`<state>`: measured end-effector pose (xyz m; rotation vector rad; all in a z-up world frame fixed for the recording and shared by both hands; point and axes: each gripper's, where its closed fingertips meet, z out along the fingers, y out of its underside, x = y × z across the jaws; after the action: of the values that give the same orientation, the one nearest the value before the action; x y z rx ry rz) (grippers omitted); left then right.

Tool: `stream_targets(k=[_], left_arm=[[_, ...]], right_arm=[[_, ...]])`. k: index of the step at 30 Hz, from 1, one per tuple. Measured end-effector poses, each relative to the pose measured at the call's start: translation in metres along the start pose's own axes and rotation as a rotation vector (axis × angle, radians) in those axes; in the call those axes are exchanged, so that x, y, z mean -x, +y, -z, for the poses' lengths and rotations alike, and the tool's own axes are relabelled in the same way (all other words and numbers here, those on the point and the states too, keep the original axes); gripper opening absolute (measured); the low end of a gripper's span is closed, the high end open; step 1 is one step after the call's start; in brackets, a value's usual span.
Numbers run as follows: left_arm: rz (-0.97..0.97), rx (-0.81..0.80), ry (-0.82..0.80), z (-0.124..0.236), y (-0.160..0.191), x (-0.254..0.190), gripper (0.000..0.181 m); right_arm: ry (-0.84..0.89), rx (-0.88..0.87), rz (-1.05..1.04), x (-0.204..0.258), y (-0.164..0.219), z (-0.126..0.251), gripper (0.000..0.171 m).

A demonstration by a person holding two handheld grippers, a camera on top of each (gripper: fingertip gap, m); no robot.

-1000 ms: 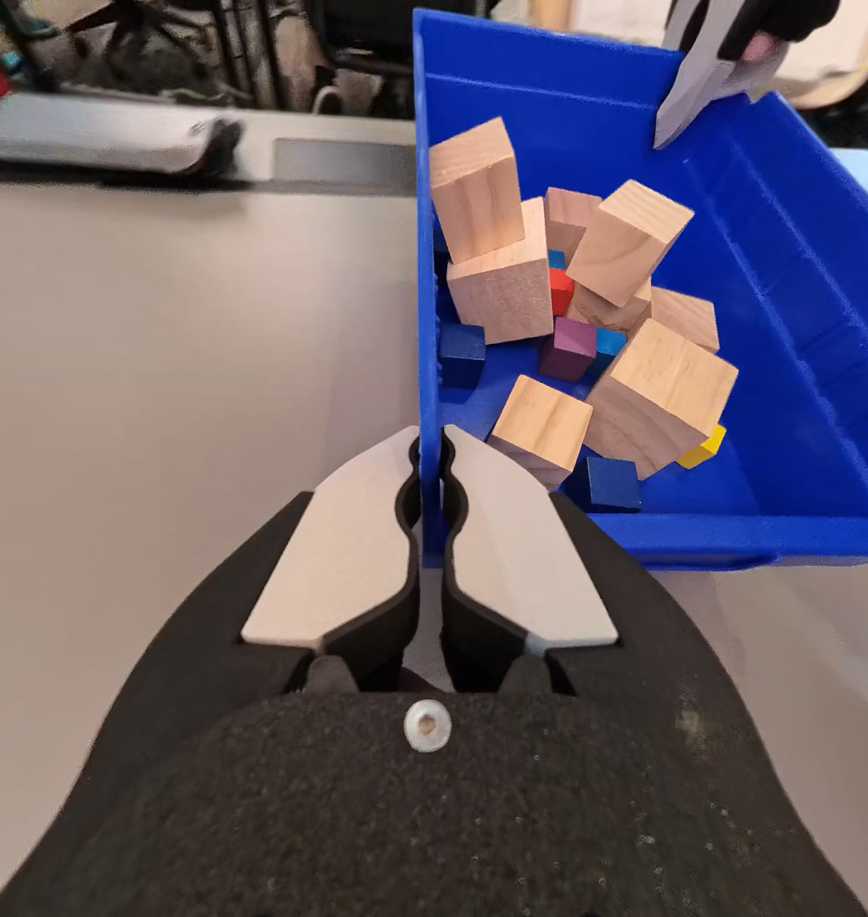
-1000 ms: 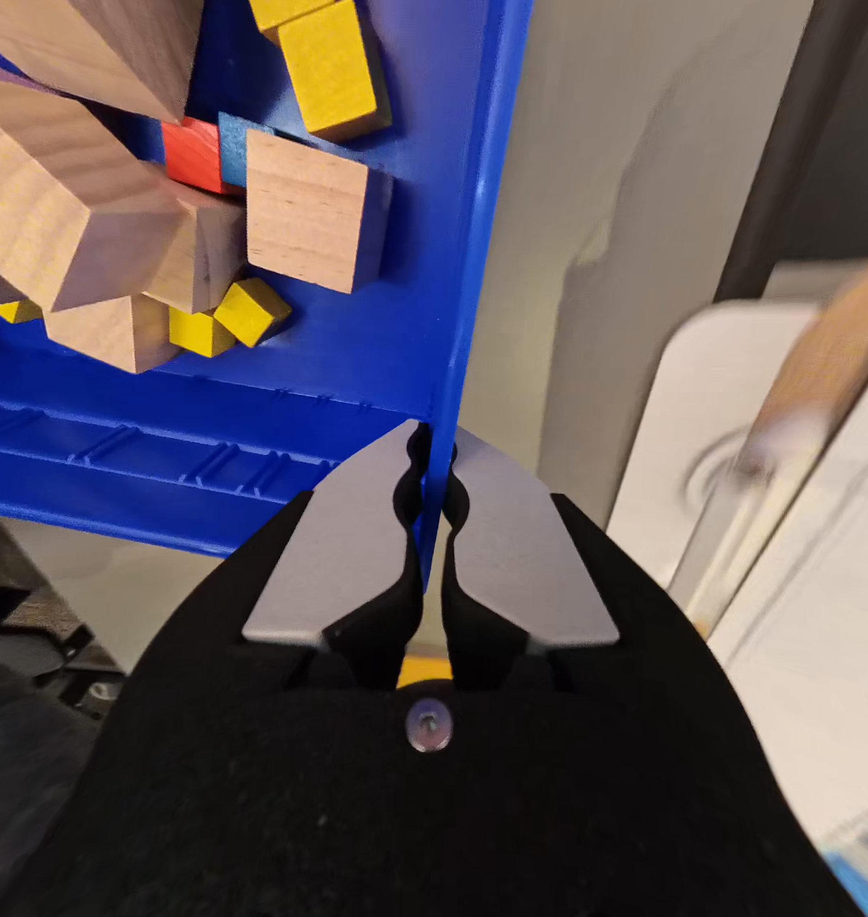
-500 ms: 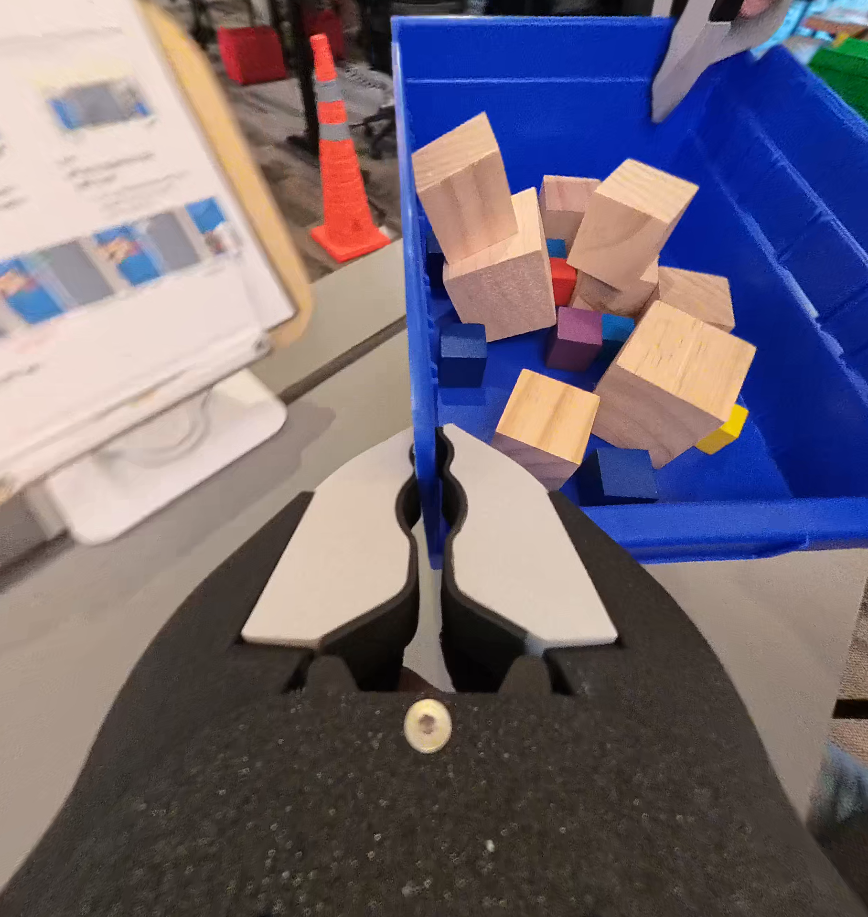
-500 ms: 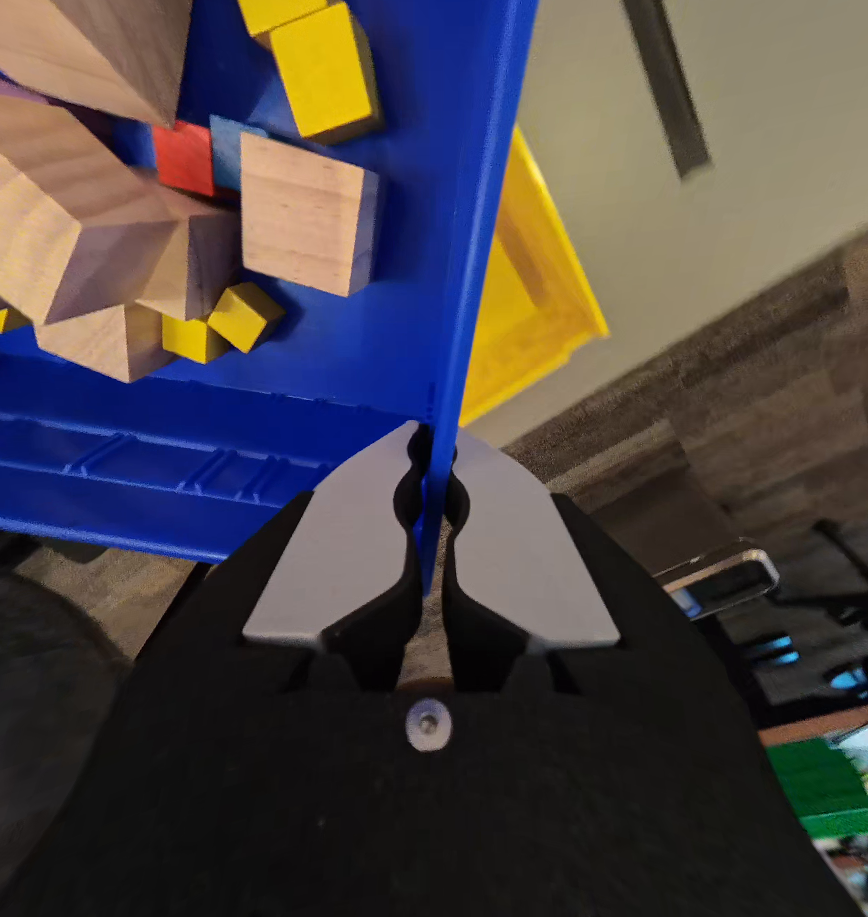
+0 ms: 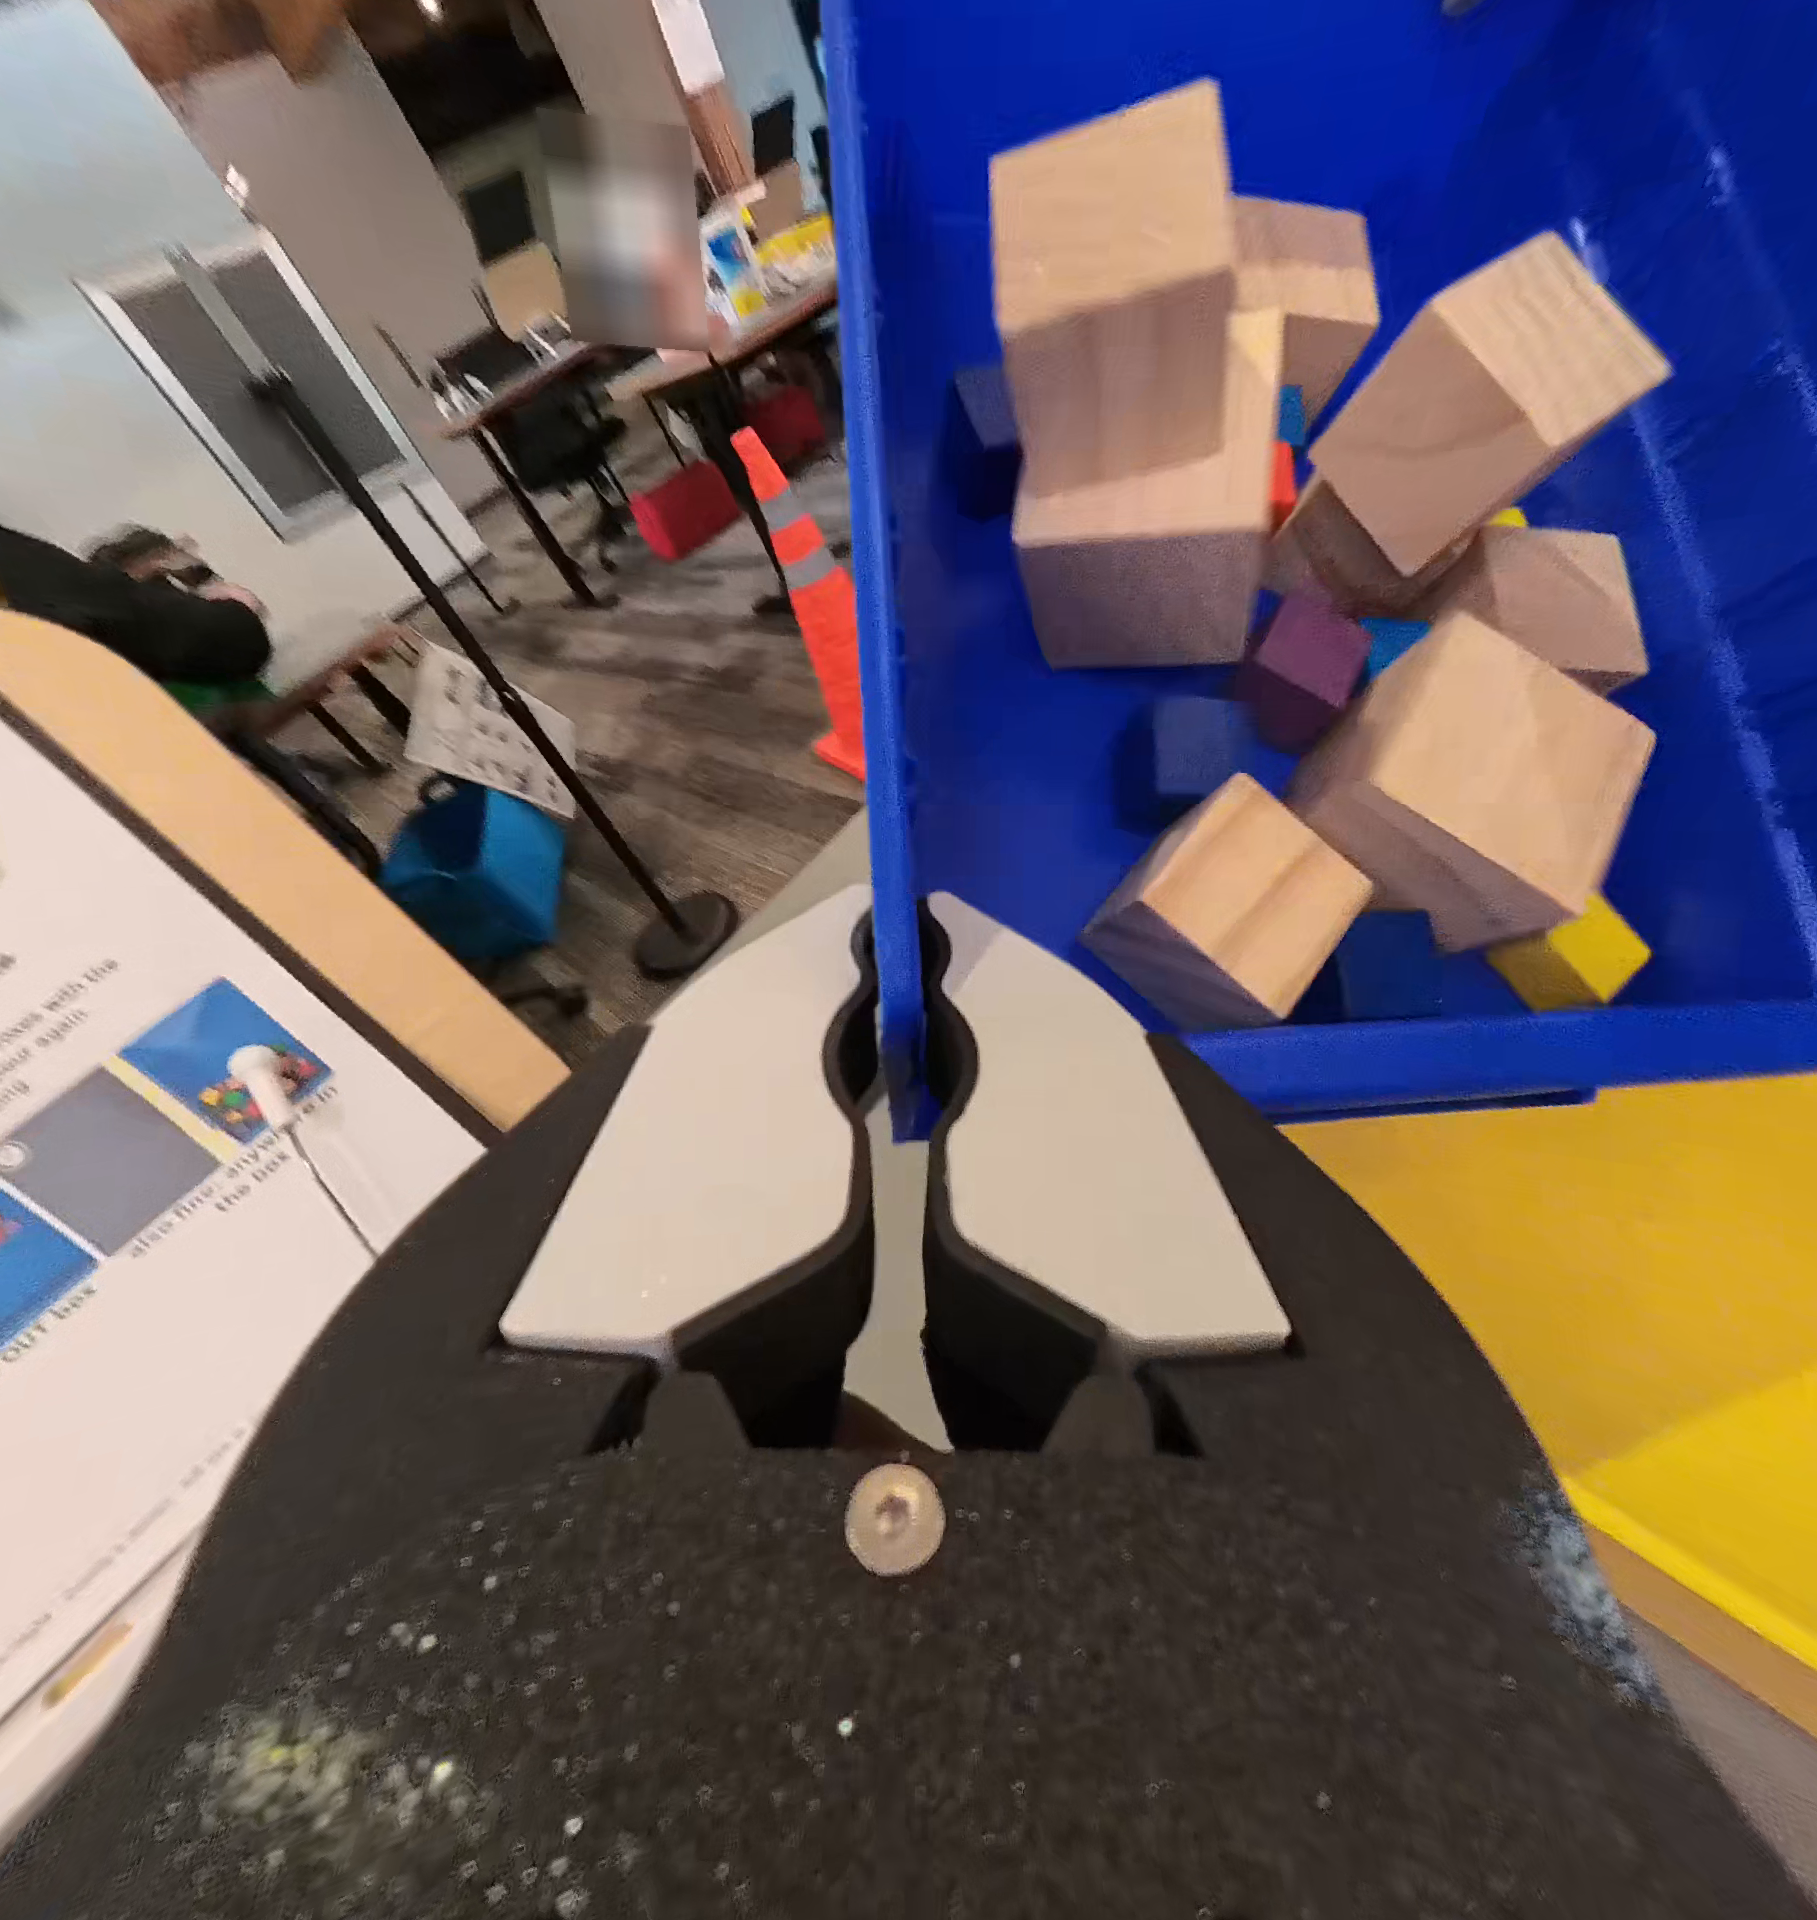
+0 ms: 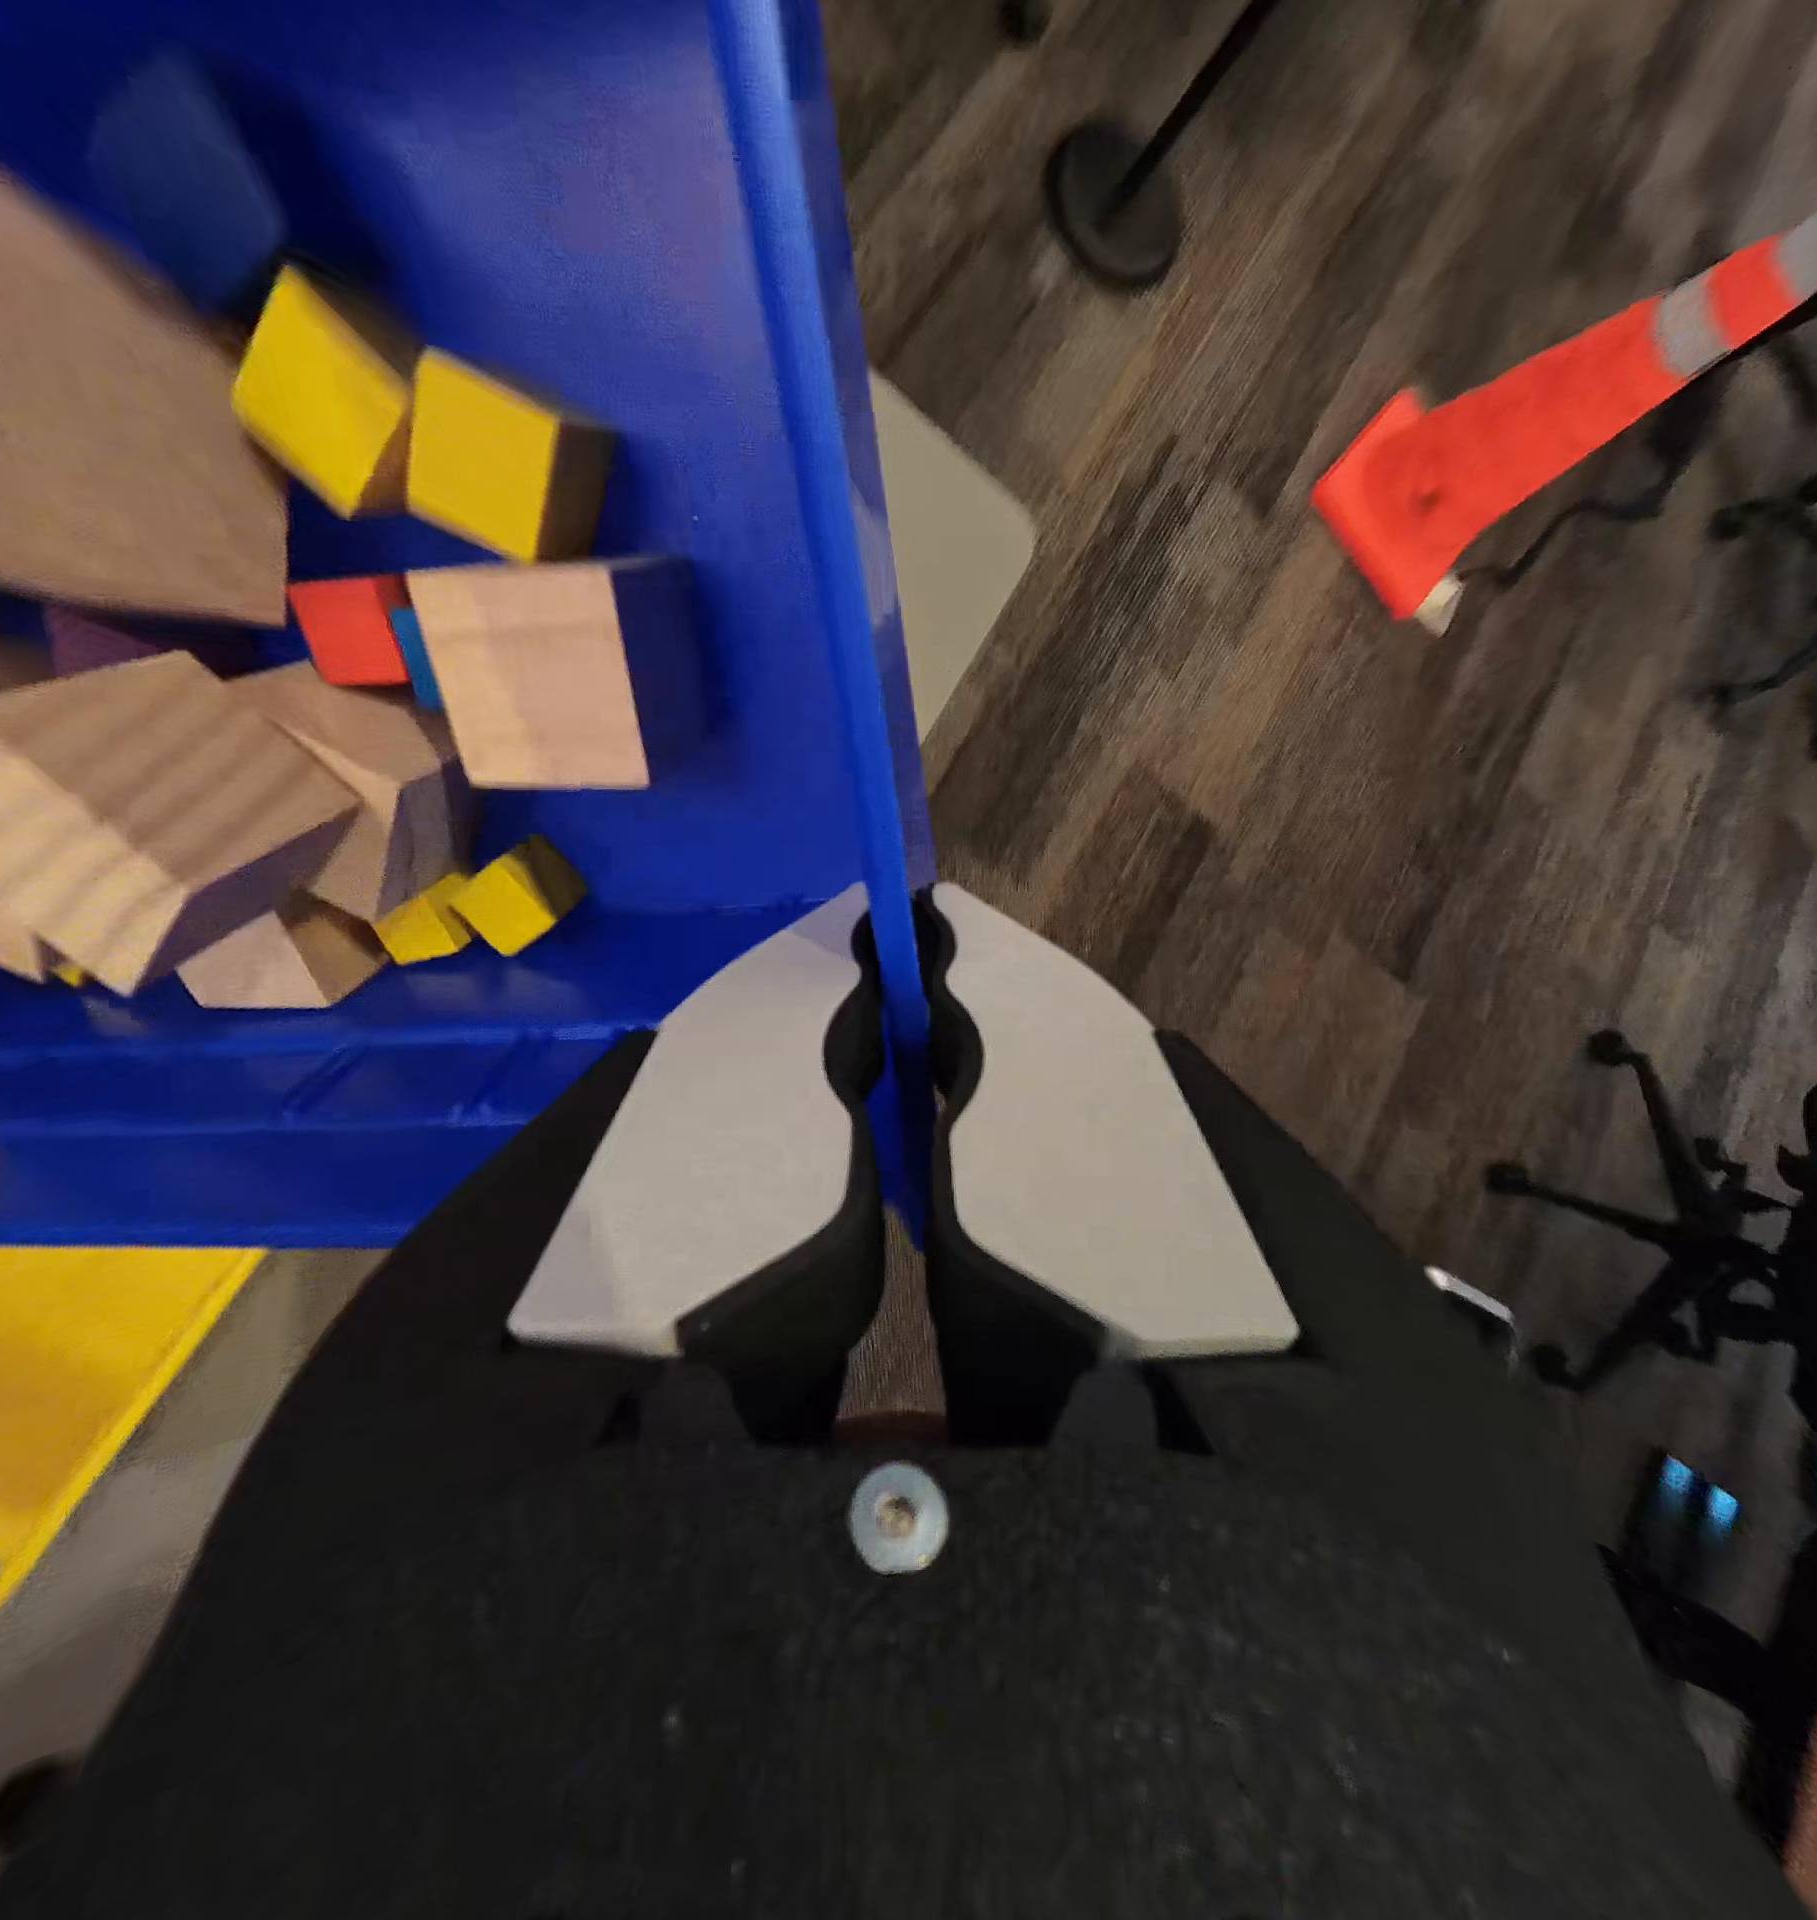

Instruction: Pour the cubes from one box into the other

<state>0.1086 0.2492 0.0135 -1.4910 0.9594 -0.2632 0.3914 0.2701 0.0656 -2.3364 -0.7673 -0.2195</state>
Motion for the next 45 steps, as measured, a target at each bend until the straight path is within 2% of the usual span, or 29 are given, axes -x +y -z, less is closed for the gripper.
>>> stream_targets(k=[3,8,14,20,25,34,45], left_arm=[[-0.028,-0.038,-0.038,-0.002,0.001,0.003,0.003],[-0.107,-0.014,-0.085,-0.008,0.018,0.001,0.003],[-0.166,-0.077,-0.194,-0.003,0.013,0.011,0.003],[-0.298,-0.201,-0.297,0.003,0.014,-0.001,0.003],[-0.332,-0.276,-0.36,0.005,0.013,-0.007,0.003],[-0.37,-0.317,-0.384,0.003,0.032,-0.02,0.003],[-0.4,-0.342,-0.413,0.005,0.027,-0.021,0.003]], right_arm=[[0.07,-0.058,-0.012,0.004,0.007,0.0,0.003],[0.144,-0.105,-0.017,0.013,0.016,-0.012,0.004],[0.236,-0.269,-0.06,0.015,0.009,-0.013,0.004],[0.408,-0.439,-0.065,0.022,0.019,0.012,0.006],[0.571,-0.554,-0.078,0.033,0.034,0.037,0.006],[0.72,-0.635,-0.053,0.055,0.059,0.048,0.006],[0.83,-0.723,-0.058,0.07,0.074,0.061,0.005]])
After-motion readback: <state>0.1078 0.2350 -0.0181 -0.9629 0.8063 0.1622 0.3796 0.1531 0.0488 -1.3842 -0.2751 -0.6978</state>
